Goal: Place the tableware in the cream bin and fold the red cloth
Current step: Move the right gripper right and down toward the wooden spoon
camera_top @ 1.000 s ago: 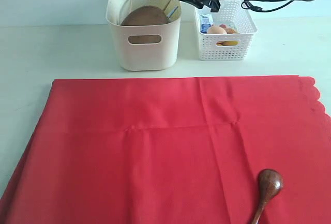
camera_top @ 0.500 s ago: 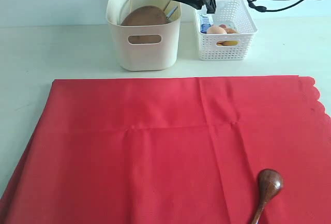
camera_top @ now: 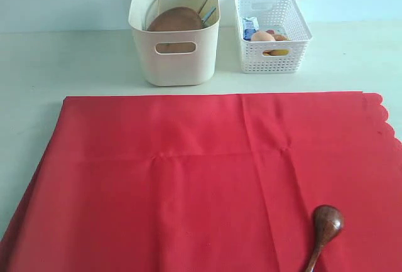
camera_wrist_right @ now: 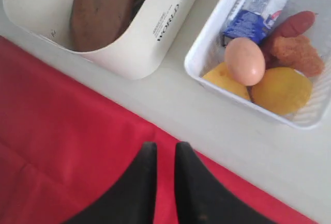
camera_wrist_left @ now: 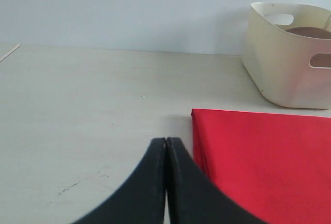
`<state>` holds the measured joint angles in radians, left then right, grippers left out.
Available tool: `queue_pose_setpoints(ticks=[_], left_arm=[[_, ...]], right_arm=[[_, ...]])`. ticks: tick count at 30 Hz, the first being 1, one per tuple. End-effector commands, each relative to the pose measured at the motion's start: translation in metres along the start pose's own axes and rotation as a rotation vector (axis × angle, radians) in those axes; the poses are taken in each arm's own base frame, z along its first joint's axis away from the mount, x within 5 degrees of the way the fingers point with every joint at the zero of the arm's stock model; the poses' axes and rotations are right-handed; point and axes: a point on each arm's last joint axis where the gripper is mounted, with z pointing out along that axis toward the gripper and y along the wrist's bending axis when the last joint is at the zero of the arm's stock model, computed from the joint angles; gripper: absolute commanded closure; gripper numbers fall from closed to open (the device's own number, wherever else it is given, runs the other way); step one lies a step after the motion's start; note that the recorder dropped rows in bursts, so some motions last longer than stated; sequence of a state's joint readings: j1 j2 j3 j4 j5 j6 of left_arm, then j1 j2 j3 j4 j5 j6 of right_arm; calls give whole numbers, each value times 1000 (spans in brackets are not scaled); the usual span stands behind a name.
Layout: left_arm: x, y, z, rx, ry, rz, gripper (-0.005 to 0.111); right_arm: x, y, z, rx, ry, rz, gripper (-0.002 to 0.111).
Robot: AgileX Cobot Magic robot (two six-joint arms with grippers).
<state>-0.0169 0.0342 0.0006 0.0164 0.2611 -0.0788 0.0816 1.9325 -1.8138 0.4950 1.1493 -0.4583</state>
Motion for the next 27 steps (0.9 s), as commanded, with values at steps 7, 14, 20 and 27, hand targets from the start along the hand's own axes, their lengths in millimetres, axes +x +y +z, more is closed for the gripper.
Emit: queue_pose_setpoints(ticks=[7, 14, 20, 27], left_arm=[[0, 0, 0, 7, 1, 0, 106], [0, 0, 0, 7, 1, 0, 106], [0, 0, 0, 7, 1, 0, 106], [0, 0, 0, 7, 1, 0, 106]], right_arm=[[32, 53, -100, 66, -78, -64, 95], [102, 58, -72, 23, 84, -125, 95], [148, 84, -25, -28, 290, -300, 95], [196, 107, 19, 54, 476, -603, 92]])
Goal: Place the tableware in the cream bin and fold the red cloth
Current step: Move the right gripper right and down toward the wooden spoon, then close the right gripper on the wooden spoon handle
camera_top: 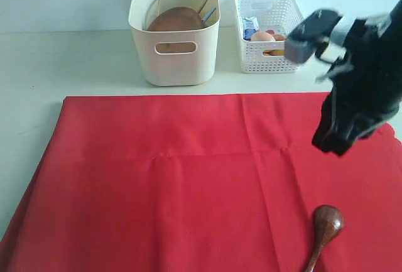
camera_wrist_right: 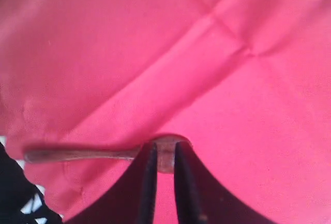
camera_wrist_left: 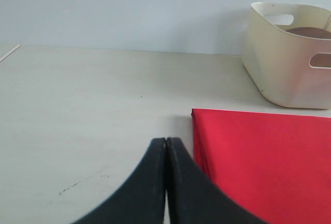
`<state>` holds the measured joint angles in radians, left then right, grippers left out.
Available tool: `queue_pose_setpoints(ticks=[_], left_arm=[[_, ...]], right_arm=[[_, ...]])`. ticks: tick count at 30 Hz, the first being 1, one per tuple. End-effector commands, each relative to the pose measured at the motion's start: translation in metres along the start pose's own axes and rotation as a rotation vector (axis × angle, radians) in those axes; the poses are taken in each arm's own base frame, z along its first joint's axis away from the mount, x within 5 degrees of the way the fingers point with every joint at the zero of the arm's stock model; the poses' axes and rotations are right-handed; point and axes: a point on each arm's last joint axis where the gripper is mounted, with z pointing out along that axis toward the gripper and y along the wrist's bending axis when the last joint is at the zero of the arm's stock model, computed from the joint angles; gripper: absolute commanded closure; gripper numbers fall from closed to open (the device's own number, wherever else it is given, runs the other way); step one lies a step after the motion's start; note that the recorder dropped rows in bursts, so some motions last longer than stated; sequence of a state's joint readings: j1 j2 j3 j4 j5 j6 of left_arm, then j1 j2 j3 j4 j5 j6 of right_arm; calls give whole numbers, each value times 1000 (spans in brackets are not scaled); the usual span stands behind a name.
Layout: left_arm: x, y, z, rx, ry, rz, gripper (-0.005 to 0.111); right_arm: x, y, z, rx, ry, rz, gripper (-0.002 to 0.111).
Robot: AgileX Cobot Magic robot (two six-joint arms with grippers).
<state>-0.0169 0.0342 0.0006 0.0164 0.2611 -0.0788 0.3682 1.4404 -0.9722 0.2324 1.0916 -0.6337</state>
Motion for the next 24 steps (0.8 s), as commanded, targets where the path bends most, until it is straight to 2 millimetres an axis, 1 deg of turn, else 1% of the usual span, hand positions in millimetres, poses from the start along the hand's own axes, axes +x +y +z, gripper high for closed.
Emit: queue_pose_setpoints(ticks=[1, 4, 9, 11, 13, 16, 19, 24], left_arm=[[0, 0, 0, 7, 1, 0, 106], [0, 0, 0, 7, 1, 0, 106], [0, 0, 0, 7, 1, 0, 106], [0, 0, 0, 7, 1, 0, 106], [0, 0, 0, 7, 1, 0, 106], [0, 0, 0, 7, 1, 0, 106], [0, 0, 0, 7, 1, 0, 106], [0, 0, 0, 7, 1, 0, 106]], right_arm=[[6, 18, 24, 85, 73, -184, 91], [14, 30, 37, 84, 140, -310, 81], [27, 46, 53, 64, 239, -540, 58], [30, 52, 57, 44, 259, -617, 53], [32, 55, 61, 38, 269, -662, 53], [30, 59, 67, 32, 267, -707, 53], [28, 60, 77, 7, 288, -744, 53], [27, 62, 99, -46, 374, -820, 53]])
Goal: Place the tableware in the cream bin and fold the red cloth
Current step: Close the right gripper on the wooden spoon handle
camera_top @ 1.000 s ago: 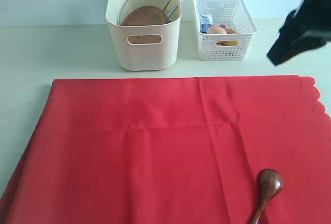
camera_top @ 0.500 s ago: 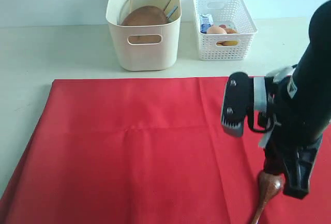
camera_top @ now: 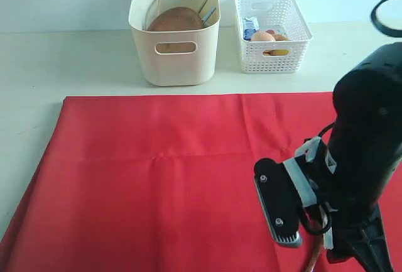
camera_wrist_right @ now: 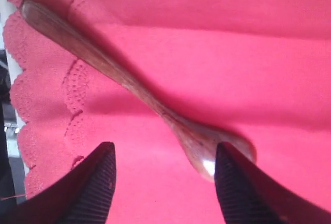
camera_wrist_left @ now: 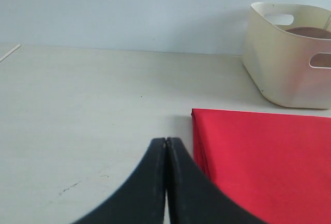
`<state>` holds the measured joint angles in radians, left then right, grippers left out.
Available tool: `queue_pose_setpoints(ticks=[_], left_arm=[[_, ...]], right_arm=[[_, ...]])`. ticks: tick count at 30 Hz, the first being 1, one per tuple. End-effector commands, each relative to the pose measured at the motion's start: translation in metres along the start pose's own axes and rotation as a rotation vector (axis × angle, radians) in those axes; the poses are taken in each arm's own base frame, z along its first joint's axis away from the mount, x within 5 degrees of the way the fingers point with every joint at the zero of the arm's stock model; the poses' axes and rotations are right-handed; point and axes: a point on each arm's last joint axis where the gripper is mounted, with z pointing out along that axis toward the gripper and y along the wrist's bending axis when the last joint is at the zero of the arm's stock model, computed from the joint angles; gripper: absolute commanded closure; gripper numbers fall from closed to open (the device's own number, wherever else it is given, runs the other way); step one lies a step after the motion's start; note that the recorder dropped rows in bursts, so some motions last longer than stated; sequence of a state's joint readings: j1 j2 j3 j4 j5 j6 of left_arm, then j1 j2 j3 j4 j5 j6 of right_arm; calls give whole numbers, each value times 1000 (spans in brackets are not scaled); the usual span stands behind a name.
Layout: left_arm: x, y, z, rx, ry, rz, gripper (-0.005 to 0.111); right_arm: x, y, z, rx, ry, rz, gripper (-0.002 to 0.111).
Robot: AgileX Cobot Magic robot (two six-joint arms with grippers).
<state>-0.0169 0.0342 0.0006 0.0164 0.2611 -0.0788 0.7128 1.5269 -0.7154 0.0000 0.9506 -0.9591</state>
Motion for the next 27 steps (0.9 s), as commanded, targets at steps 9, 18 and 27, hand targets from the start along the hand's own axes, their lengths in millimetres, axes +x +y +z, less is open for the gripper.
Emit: queue_pose_setpoints(ticks=[9, 18, 27], left_arm=[[0, 0, 0, 7, 1, 0, 106], [0, 0, 0, 7, 1, 0, 106], [0, 0, 0, 7, 1, 0, 106]], right_arm=[[-15, -12, 39, -5, 103, -176, 53], [-17, -15, 57, -43, 136, -183, 62], [-17, -16, 57, -35, 137, -92, 94]])
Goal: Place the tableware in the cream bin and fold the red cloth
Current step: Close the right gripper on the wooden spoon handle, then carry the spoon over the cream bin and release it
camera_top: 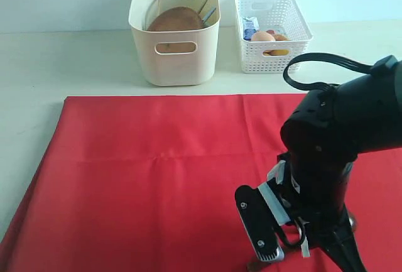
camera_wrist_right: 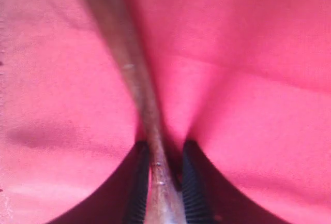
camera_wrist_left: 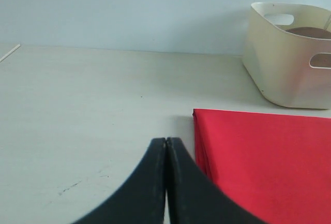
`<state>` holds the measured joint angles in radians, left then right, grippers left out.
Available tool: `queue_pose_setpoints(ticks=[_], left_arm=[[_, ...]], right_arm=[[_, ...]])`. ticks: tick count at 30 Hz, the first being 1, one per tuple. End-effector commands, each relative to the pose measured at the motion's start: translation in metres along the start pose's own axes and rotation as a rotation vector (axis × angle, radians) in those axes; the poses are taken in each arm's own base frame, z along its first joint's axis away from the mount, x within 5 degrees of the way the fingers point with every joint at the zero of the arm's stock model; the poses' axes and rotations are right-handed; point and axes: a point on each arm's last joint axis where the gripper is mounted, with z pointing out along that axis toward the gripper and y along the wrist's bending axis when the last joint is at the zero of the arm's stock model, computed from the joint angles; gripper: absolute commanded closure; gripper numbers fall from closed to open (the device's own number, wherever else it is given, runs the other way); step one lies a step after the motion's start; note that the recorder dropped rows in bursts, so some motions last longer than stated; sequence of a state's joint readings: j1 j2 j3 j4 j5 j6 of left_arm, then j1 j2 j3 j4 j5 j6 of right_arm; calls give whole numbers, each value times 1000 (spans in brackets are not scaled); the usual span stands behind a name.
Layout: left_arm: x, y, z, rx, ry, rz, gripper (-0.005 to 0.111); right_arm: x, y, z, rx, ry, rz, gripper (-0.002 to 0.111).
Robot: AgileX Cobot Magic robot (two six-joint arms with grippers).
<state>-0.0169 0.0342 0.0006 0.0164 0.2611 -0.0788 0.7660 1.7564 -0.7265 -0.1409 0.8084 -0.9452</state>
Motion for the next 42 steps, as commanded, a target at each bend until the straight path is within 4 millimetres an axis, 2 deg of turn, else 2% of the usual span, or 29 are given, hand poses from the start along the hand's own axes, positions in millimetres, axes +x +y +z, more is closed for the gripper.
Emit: queue_pose_setpoints(ticks=[1, 6, 10, 13, 20, 28, 35, 39, 42], left_arm=[[0, 0, 0, 7, 1, 0, 106], [0, 0, 0, 7, 1, 0, 106], [0, 0, 0, 7, 1, 0, 106], [0, 0, 0, 7, 1, 0, 106], [0, 0, 0, 7, 1, 0, 106], [0, 0, 0, 7, 1, 0, 106], [0, 0, 0, 7, 1, 0, 106], [0, 0, 0, 7, 1, 0, 106], [0, 0, 0, 7, 1, 0, 106]], right_arm=[[-1, 3, 7, -35, 2, 47, 96], [-4, -1, 7, 1, -30, 137, 108], [-5, -2, 4, 15, -41, 163, 108], [-5, -5, -9, 57, -72, 203, 108], [-8, -20, -63, 262, -253, 343, 108], [-21, -48, -116, 533, -604, 530, 108], [-29, -71, -176, 741, -857, 551, 108], [-24, -83, -206, 869, -985, 558, 108], [-13, -93, -220, 949, -1057, 588, 108]])
